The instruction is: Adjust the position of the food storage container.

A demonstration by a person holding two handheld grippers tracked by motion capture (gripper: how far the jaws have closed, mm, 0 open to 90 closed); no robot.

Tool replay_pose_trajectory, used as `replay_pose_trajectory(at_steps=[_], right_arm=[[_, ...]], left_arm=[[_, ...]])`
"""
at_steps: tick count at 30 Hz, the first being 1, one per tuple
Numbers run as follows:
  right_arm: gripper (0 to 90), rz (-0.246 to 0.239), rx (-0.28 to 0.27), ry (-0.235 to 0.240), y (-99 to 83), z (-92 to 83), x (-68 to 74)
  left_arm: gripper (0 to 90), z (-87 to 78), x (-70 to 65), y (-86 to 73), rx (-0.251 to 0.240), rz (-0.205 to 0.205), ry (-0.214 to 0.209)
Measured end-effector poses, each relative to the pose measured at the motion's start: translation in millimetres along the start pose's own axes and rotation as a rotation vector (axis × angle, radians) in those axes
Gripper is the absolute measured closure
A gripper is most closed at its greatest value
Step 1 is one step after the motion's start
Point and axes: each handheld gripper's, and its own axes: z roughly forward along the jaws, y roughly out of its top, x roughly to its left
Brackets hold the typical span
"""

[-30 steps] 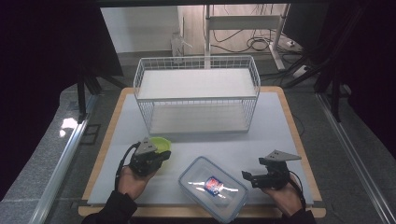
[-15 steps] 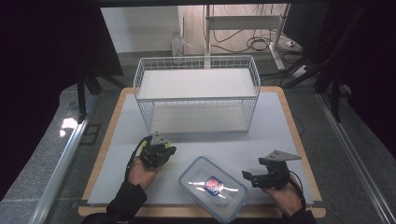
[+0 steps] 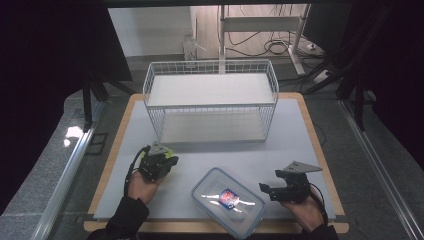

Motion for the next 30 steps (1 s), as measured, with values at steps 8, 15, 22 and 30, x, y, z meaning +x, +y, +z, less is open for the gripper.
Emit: replay_pose_trajectory(at_steps=[8, 15, 22, 30], right_arm=[[60.5, -0.057, 0.038, 0.016, 3.6, -16.6, 14.3], [88.6, -0.078, 0.042, 0.054, -6.9, -39.1, 26.3], [89.9, -0.083, 0.1, 0.099, -26.4, -48.0, 43.9], [89.9, -0.096, 0.188, 0.171, -46.1, -45.1, 63.3]], left_arm=[[87.5, -13.3, -17.2, -10.5, -0.068, 0.019, -0.074], [89.8, -13.8, -26.3, -21.9, -0.058, 0.022, -0.136], [89.6, -6.1, -38.0, -22.3, -0.038, 0.057, -0.157], [89.4, -1.2, -47.2, -26.4, -0.014, 0.056, -0.18]])
